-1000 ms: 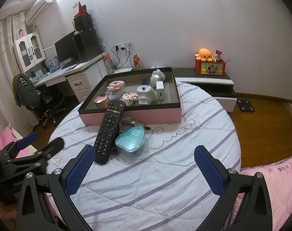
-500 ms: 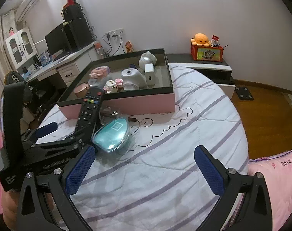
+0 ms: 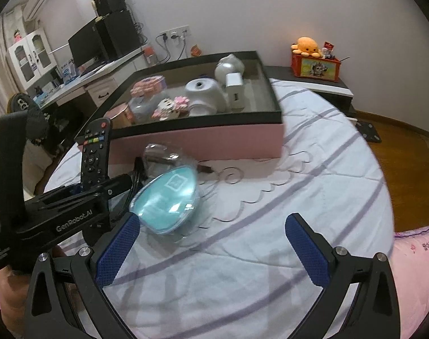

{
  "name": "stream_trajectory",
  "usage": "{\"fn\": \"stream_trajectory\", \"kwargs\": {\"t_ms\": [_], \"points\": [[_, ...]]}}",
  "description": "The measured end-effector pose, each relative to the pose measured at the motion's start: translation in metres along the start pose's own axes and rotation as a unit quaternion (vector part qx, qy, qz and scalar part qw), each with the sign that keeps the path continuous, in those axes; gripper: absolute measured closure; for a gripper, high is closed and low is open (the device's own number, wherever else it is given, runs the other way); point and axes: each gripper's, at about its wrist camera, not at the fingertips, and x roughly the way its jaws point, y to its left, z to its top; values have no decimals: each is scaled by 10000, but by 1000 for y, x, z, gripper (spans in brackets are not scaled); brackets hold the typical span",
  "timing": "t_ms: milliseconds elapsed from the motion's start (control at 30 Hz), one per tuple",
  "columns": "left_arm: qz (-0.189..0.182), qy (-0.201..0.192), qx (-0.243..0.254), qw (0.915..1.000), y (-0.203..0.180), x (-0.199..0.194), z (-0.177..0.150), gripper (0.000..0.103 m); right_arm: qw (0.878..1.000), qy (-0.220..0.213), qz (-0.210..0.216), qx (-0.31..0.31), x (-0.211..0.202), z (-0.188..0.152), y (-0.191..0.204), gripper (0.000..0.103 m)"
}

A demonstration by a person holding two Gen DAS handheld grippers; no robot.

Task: Organize rigid objects
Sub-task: 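Grasp the black remote with the left tool while the right tool grasps the teal case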

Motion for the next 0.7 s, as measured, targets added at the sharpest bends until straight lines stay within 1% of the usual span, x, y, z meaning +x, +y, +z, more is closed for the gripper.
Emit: {"fn": "stream_trajectory", "kwargs": {"t_ms": [133, 267, 333, 433, 467, 500, 533, 567, 633, 667, 700], "points": [[40, -66, -145, 9999, 13, -10, -6, 60, 9998, 51, 171, 37, 16, 1, 11, 0], [96, -80, -153, 9998, 20, -17, -11, 62, 9998, 70, 162, 53, 30, 3, 16, 0], [110, -91, -144, 9998, 22, -20, -13, 65, 9997, 162, 179, 107, 41, 2, 17, 6], [48, -99, -146, 9998, 23, -22, -15, 73, 9998, 67, 131, 97, 46, 1, 19, 9], [54, -107, -131, 9998, 23, -22, -15, 75, 9999, 68, 94, 46, 47, 1, 21, 13], [54, -102, -116, 9999, 23, -22, -15, 79, 10000, 62, 50, -20, 47, 2, 22, 23], [41, -78, -113, 9999, 22, -21, -16, 80, 10000, 47, 8, -84, 47, 1, 24, 28], [49, -57, -117, 9999, 22, -20, -17, 80, 9999, 65, -49, -123, 47, 2, 26, 31], [91, 5, -93, 9999, 22, -17, -19, 80, 9998, 75, -97, -181, 46, 1, 27, 31], [98, 40, -76, 9999, 22, -15, -19, 78, 9998, 78, -92, -183, 46, 1, 28, 31], [147, 83, -57, 9998, 21, -14, -20, 73, 9998, 79, -80, -177, 45, 1, 27, 31]]}}
